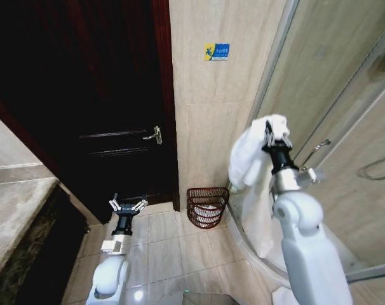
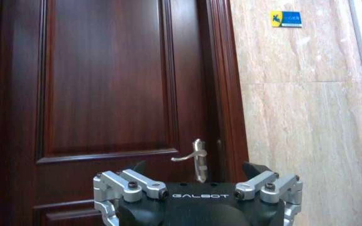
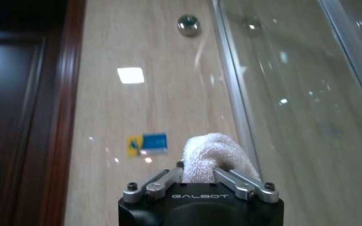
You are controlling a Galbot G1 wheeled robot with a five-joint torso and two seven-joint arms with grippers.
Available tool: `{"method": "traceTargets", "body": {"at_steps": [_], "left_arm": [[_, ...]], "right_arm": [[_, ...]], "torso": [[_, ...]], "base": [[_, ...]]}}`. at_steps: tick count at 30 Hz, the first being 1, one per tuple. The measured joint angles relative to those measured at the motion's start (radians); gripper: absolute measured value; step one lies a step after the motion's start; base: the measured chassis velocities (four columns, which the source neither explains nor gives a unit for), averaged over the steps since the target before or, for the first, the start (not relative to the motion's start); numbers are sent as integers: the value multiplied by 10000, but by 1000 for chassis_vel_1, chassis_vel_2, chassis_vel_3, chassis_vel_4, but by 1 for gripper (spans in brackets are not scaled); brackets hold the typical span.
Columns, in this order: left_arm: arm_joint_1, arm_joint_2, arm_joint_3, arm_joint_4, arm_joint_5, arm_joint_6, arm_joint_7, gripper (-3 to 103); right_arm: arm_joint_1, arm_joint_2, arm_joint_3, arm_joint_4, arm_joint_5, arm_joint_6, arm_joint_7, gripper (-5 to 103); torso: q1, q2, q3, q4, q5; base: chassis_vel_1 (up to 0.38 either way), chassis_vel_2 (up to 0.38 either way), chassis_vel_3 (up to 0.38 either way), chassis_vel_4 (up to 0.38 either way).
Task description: Discard the used towel into the hamper.
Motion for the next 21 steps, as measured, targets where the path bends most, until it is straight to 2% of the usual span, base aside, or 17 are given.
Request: {"method": "traceTargets", "body": {"at_steps": [4,6,9,12,17,18,21], "left_arm": [[130,-139,-51,-160,62,27,-93,100],[240,-280,-48,-190,69,26,-105,100],[291,-336,-29,-151,73,-8,-109,100],[349,-507,-21,-44,63,-144,-130,100],[401,-560,-88,-43,-39,-277,-127,100],[511,-485,-155,-47,-186,-518,-100,100],[728,-303,-256,6,-295,-1074,-141,100]], "right_arm": [[756,-356,53,106,393,-267,5,5],[1508,-869,168,48,807,-475,5,5],[2089,-1276,191,-134,1247,-628,45,5],[3619,-2252,51,-948,2204,-895,85,5],[4771,-2773,-195,-1607,2730,-1048,74,5],[5800,-3083,-450,-2224,2945,-1121,-63,5],[7148,-3368,-1158,-3159,3128,-1131,-258,5]], "torso": [[-2,1,-1,-1,-1],[-1,0,-1,-1,1],[-2,2,-2,0,-3],[-1,1,-1,0,-1],[-1,2,-1,-1,0],[0,1,-1,1,-5],[0,2,-1,0,0]], "base": [[0,0,0,0],[0,0,0,0],[0,0,0,0],[0,0,0,0],[0,0,0,0],[0,0,0,0],[0,0,0,0]]}}
